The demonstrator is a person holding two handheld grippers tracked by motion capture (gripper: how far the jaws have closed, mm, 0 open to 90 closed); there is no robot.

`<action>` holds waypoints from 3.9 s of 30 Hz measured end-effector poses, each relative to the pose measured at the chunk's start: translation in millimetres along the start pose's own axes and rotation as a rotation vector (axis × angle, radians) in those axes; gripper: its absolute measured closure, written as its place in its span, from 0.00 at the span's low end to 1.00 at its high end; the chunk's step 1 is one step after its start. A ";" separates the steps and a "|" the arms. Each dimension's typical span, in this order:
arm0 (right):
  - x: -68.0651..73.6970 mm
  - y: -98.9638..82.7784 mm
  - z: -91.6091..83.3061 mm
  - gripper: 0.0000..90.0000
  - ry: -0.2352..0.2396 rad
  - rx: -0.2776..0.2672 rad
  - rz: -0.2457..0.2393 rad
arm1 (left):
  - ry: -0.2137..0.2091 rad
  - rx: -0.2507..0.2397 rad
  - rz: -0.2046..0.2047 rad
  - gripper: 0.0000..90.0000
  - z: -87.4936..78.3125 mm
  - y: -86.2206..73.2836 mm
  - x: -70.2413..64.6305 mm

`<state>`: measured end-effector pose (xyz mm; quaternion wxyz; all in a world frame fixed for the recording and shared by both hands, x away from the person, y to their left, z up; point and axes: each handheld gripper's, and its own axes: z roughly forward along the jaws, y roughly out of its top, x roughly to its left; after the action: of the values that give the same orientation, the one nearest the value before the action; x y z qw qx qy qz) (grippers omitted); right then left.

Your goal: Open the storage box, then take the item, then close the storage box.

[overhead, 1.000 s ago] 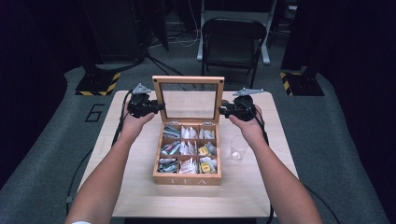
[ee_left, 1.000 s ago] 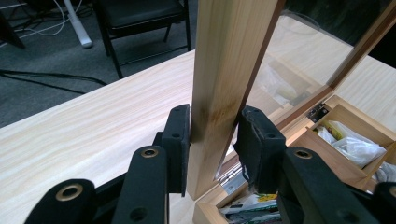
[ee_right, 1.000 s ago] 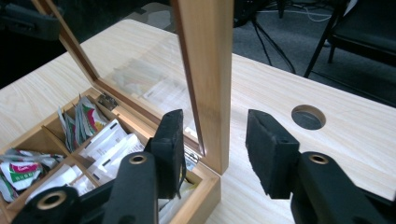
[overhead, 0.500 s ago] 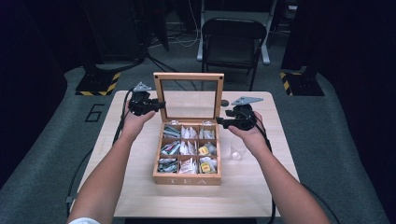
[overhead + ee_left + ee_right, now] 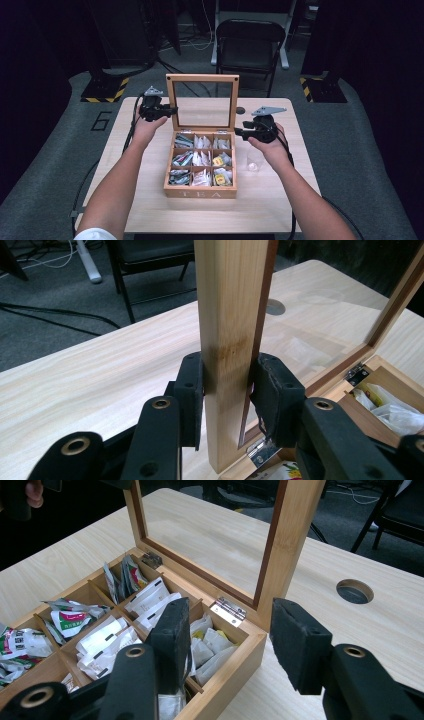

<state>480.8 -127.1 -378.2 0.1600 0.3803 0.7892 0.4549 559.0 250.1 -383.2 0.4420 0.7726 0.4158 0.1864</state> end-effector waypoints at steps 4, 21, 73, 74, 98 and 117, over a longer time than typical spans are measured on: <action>1.5 -1.9 -1.3 0.57 0.004 0.003 -0.005 | 0.000 0.002 -0.004 0.73 1.5 0.2 1.5; 1.8 -7.1 2.2 0.56 0.017 0.016 -0.006 | 0.005 0.018 -0.014 0.70 2.8 -4.3 5.9; 59.7 -65.9 -5.2 0.68 0.130 0.096 -0.134 | -0.041 -0.008 0.034 0.65 -49.8 -18.6 -21.5; 60.8 -66.1 -3.4 0.68 0.135 0.097 -0.136 | -0.039 -0.008 0.036 0.65 -50.3 -18.8 -21.1; 73.5 -74.1 26.0 0.73 0.189 0.146 -0.144 | -0.033 -0.010 0.023 0.65 -53.7 -23.4 -17.7; 75.1 -75.5 21.9 1.00 0.245 0.177 -0.149 | -0.027 -0.009 0.010 0.64 -56.6 -25.3 -14.4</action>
<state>410.1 -80.5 -446.3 0.0618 0.2750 0.8658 0.4134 501.4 275.0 -372.7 0.4502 0.7751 0.4050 0.1803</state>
